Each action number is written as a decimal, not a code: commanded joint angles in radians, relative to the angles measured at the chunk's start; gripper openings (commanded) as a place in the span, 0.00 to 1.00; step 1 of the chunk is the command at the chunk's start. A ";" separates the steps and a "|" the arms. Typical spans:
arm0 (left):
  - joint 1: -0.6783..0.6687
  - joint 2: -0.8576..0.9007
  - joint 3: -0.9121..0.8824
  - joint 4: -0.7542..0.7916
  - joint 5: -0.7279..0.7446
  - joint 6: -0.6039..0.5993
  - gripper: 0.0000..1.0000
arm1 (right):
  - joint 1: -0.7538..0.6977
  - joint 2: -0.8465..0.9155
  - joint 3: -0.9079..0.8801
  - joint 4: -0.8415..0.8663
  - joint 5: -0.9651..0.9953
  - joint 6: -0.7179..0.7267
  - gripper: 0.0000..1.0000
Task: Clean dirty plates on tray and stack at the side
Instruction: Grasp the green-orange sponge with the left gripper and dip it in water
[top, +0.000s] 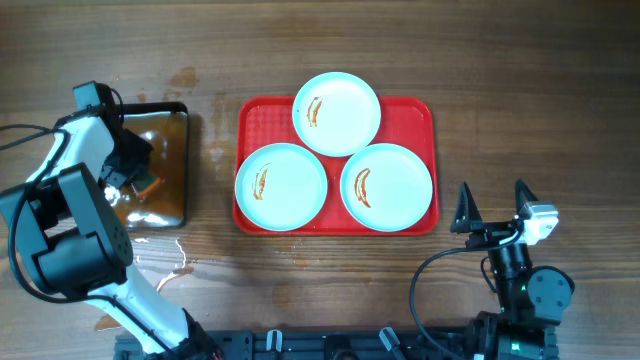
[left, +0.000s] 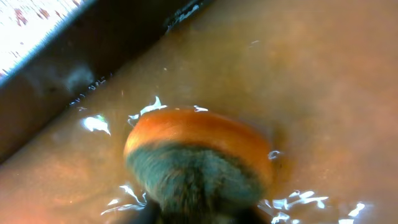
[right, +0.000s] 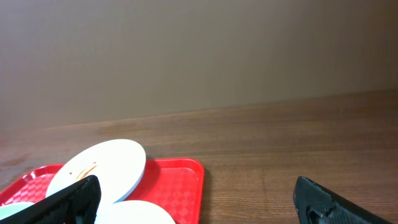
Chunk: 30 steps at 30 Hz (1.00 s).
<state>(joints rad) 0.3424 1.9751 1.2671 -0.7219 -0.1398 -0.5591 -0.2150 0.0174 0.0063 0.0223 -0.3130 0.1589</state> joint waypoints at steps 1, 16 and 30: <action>0.003 0.011 -0.007 -0.011 0.024 0.005 0.20 | -0.005 -0.007 -0.001 0.003 0.006 -0.002 1.00; 0.003 0.011 -0.007 -0.134 0.081 0.005 0.04 | -0.005 -0.007 -0.001 0.003 0.006 -0.002 1.00; 0.003 0.011 -0.007 -0.190 0.151 0.005 0.04 | -0.005 -0.007 -0.001 0.003 0.006 -0.002 1.00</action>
<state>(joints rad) 0.3454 1.9713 1.2697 -0.9009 -0.0051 -0.5568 -0.2150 0.0174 0.0063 0.0223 -0.3130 0.1589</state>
